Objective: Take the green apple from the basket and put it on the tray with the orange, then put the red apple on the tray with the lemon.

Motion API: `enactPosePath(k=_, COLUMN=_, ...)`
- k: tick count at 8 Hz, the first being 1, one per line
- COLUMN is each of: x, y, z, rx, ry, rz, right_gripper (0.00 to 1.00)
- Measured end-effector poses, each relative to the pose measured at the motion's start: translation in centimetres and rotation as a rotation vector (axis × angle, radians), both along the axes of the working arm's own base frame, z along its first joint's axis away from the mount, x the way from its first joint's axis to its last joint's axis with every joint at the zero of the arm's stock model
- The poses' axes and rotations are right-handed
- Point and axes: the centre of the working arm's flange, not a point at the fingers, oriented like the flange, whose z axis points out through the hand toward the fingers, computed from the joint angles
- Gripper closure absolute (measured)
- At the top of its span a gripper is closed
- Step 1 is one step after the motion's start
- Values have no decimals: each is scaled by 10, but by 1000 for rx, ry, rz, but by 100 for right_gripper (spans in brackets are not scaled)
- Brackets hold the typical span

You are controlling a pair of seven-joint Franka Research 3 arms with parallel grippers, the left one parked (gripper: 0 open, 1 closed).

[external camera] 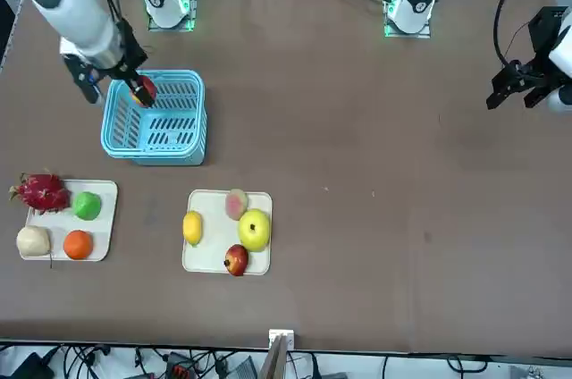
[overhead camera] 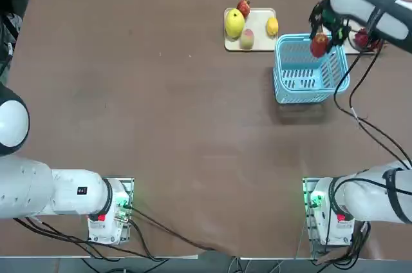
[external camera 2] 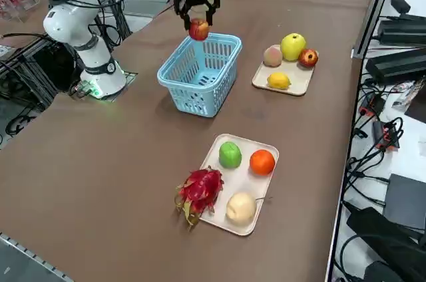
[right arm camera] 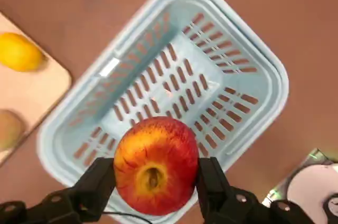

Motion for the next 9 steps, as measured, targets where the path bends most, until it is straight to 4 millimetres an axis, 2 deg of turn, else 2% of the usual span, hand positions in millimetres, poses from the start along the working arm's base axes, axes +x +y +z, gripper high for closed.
enactPosePath(k=2, x=28, y=9, z=23, rx=25, ry=-56, rz=15, right_gripper=14)
enactPosePath(k=4, x=82, y=36, z=21, rx=65, ry=-104, rz=28, right_gripper=14)
enactPosePath(k=6, x=128, y=68, z=-7, rx=76, ry=-110, rz=55, right_gripper=14)
enactPosePath(k=9, x=169, y=105, z=-78, rx=83, ry=-96, rz=81, right_gripper=14)
